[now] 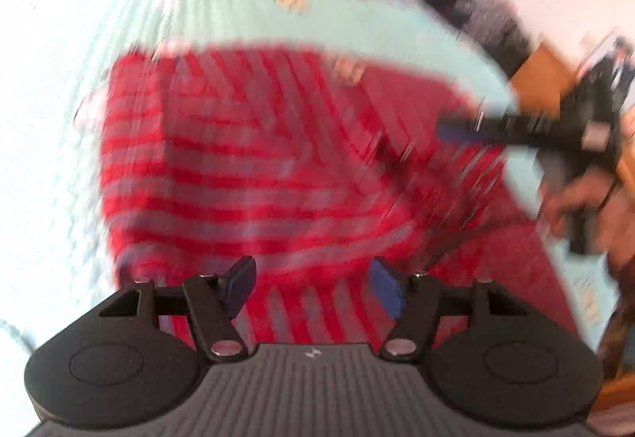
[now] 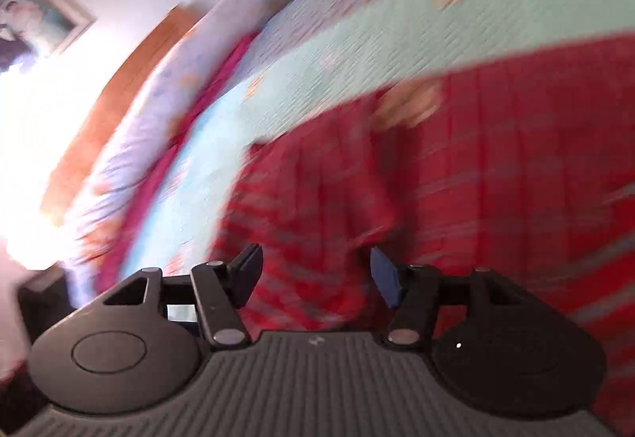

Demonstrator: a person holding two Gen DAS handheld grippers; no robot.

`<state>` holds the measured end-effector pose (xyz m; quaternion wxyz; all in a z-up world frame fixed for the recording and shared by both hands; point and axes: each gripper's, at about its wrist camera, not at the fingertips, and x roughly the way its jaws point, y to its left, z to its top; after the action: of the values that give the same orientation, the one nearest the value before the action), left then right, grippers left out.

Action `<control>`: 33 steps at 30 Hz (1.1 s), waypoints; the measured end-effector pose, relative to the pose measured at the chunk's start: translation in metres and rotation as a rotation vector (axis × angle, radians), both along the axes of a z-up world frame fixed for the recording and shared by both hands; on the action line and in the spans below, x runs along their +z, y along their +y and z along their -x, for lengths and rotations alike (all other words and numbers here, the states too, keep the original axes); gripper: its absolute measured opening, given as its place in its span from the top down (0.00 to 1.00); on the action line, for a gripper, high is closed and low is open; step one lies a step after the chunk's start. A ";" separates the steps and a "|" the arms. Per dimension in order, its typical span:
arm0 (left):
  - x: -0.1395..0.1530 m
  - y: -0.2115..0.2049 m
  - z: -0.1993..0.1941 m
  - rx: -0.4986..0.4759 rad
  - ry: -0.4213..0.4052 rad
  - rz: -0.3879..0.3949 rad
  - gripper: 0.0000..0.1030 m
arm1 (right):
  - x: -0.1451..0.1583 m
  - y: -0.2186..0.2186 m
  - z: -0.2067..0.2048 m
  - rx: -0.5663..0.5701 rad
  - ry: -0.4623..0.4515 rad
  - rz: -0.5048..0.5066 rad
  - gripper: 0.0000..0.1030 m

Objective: Fold clothes

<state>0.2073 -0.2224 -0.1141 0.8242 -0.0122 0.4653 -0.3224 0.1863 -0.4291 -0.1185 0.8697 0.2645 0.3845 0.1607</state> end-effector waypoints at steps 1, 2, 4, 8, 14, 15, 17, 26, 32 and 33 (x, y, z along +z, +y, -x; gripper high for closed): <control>0.005 -0.006 -0.006 0.010 -0.027 0.013 0.36 | 0.005 -0.007 0.007 -0.051 -0.011 0.051 0.40; 0.011 -0.012 -0.012 0.020 -0.054 0.027 0.36 | 0.008 -0.016 0.010 -0.097 -0.017 0.083 0.40; 0.008 -0.029 -0.035 0.029 -0.133 -0.050 0.36 | 0.014 -0.031 0.013 -0.177 -0.030 0.142 0.40; -0.016 -0.041 -0.093 0.043 -0.231 -0.168 0.36 | 0.017 -0.039 -0.010 -0.133 -0.131 0.210 0.40; -0.066 -0.021 -0.142 0.008 -0.105 -0.280 0.26 | -0.050 -0.142 -0.050 -0.184 0.060 0.277 1.00; -0.064 -0.023 -0.140 0.002 -0.110 -0.299 0.25 | -0.046 -0.146 -0.048 -0.195 0.071 0.296 1.00; -0.063 -0.022 -0.135 0.016 -0.108 -0.312 0.26 | -0.042 -0.148 -0.039 -0.213 0.085 0.277 0.95; -0.065 -0.030 -0.122 0.058 -0.123 -0.321 0.26 | -0.035 -0.153 -0.042 -0.239 0.067 0.082 0.42; -0.041 -0.015 -0.094 0.182 -0.119 -0.183 0.28 | -0.008 -0.154 0.044 -0.374 -0.051 0.051 0.24; -0.037 -0.017 -0.089 0.196 -0.107 -0.161 0.28 | -0.005 -0.146 0.064 -0.381 -0.056 0.083 0.23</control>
<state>0.2961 -0.2397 -0.1508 0.8736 0.0257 0.4418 -0.2025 0.1220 -0.5749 -0.1232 0.9048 0.2921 0.3095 -0.0155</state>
